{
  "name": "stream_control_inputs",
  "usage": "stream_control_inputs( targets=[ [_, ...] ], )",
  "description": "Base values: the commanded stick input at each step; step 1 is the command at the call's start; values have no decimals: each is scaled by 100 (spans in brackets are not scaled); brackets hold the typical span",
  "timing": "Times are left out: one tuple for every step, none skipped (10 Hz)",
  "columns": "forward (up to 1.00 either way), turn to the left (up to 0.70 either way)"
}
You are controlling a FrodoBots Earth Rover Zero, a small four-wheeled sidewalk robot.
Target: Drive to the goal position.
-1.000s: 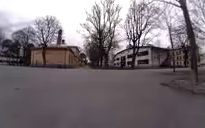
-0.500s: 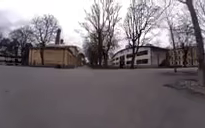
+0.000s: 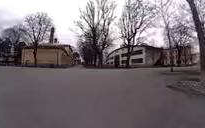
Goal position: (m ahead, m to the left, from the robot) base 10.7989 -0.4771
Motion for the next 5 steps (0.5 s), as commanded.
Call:
stream_control_inputs(
  targets=[
    [70, 0],
    [70, 0],
    [70, 0],
    [70, 0],
    [70, 0]
  ],
)
